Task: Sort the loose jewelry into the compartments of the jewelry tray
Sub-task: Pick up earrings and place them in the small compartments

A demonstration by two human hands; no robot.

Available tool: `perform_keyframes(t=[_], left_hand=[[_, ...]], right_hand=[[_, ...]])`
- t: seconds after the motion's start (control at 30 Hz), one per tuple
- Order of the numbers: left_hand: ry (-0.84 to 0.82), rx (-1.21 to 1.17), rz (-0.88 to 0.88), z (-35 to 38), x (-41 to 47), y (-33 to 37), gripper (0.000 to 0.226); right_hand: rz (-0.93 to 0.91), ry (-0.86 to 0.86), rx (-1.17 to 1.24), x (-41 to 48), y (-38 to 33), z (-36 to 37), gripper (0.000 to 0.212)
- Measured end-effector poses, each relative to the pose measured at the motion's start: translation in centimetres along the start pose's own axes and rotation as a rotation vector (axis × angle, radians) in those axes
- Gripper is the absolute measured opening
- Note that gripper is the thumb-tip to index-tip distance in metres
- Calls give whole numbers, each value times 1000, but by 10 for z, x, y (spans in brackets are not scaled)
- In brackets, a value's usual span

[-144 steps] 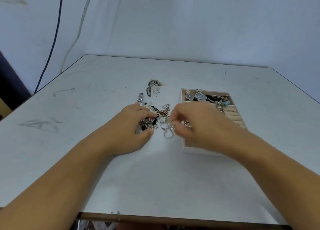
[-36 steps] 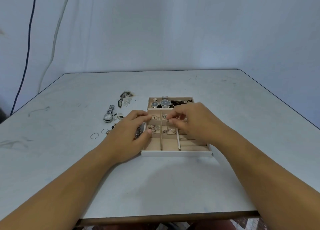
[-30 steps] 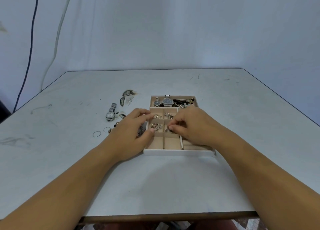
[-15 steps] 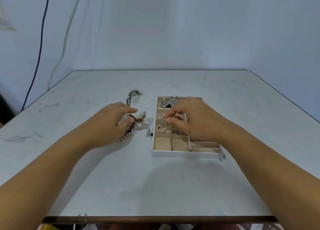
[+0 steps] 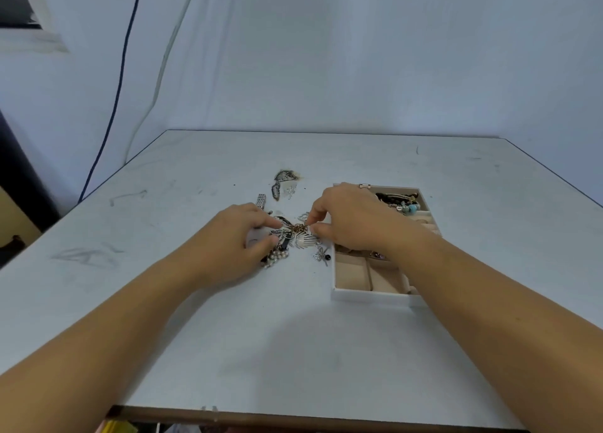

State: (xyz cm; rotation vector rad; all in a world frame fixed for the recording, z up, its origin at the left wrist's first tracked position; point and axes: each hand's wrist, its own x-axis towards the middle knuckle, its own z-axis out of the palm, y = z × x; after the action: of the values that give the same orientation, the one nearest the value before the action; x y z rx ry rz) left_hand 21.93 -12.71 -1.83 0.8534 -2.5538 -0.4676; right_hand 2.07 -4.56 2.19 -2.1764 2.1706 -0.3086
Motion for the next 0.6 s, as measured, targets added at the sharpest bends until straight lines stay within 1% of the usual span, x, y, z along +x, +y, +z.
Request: perform_keyframes(t=[0.1,0.2,0.43,0.53,0.6], left_hand=[[12,-16,38,6,2,1,24],[51,-48,49,8,2,1,24],[68,-18,61,12,9,11,21],[30,6,74,11,15,16,18],[-3,18,82,11,20,18,13]], right_hand=[[32,-3,-60,9,-2,6,16],[27,7,-91,14,-1,10,16],[-2,81,20,13,6,1,10],[-31,71,33,7,7,-4,11],[-41,31,77,3,6,-8,12]])
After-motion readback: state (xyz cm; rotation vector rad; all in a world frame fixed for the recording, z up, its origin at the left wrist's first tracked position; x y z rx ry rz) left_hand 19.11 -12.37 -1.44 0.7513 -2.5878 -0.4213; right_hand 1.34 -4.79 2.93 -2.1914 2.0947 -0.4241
